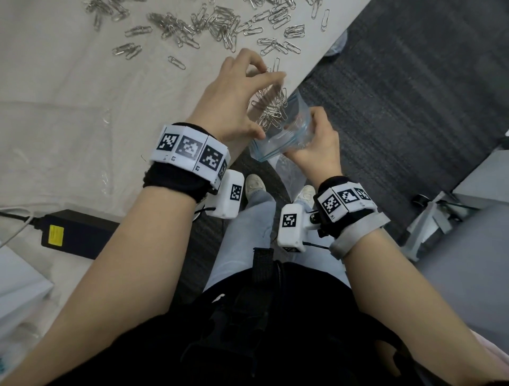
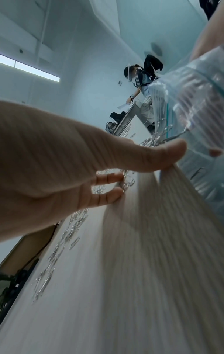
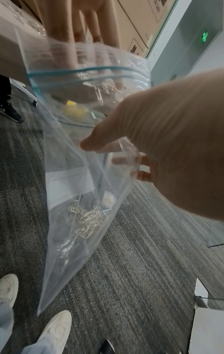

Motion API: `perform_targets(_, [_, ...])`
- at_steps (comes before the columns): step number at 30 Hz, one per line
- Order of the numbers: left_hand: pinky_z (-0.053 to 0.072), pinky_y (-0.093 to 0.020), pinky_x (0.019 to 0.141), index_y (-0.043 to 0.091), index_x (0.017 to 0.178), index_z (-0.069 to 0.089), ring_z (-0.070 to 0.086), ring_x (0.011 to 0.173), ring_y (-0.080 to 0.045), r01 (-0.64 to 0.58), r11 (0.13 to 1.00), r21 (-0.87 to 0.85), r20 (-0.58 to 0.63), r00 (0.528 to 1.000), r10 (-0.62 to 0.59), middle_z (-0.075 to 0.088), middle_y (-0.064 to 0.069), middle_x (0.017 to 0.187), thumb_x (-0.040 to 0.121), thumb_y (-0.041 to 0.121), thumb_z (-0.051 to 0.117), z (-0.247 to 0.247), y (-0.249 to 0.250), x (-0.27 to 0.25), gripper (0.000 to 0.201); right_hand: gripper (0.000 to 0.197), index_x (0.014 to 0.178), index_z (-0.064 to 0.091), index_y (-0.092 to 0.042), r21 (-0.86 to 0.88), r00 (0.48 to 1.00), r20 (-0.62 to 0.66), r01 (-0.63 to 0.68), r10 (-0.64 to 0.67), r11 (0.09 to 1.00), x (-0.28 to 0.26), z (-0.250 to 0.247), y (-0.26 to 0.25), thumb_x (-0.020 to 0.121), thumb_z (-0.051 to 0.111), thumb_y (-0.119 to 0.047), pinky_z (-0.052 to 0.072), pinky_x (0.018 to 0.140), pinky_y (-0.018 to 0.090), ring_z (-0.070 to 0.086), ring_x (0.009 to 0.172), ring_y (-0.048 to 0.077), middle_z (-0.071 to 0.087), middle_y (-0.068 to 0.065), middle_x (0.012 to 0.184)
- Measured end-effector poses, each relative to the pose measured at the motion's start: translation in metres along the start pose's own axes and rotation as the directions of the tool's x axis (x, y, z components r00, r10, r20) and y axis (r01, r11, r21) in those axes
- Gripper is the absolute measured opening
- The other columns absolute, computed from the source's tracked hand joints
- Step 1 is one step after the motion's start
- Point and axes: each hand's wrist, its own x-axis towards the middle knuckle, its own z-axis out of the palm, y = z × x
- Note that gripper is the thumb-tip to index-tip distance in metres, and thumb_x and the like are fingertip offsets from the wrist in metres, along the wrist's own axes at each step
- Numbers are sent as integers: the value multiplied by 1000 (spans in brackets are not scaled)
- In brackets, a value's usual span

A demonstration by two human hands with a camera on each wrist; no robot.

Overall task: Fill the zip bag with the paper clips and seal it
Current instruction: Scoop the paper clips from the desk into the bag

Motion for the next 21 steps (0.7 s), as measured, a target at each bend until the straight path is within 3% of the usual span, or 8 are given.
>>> perform_targets(6, [43,-39,93,27,118,61,42,114,-22,-36,999,-2,-41,999,36,44,-4,128,61,30,82,5,5,-1,60,52,109,50,-20,1,1000,-1,4,-4,1000,0,1,-1,67,76,-38,50,91,56,64,95,29,68,5,99])
perform_targets(12, [48,-42,83,15,100,71,54,98,-24,-80,993,-81,-135,988,69,57,-8,109,68,14,79,24,8,-3,33,50,108,50,-22,10,1000,-13,9,-9,1000,-1,2,-1,69,76,-39,50,91,57,64,95,29,68,4,98])
perform_targets(14, [50,-36,77,14,97,72,57,89,-22,-107,983,-151,-144,986,86,60,-8,104,68,10,78,27,8,-4,30,49,107,50,-23,13,1000,-18,13,-12,1000,-2,3,-1,70,76,-41,50,90,58,64,94,29,67,4,97])
perform_targets(16, [46,-21,66,16,97,72,57,81,-18,-99,956,-276,-175,983,52,63,-5,101,69,5,76,27,6,-6,30,48,106,49,-25,9,1000,-22,18,-18,1000,-3,4,-1,70,75,-41,50,89,58,63,93,30,67,4,96])
perform_targets(18, [42,-15,67,17,101,71,59,88,-16,-99,940,-327,-248,969,15,62,-3,108,71,6,74,22,-1,-9,33,48,106,49,-25,5,999,-25,24,-24,1000,-4,3,-1,69,75,-40,50,89,58,64,93,30,68,5,97])
perform_targets(21, [42,-25,85,22,120,61,45,115,-16,-24,972,-233,-240,970,-34,51,-2,127,71,16,76,10,-15,-16,52,47,107,50,-23,3,999,-27,32,-32,999,-5,2,-2,70,73,-39,50,89,56,64,92,31,68,5,96])
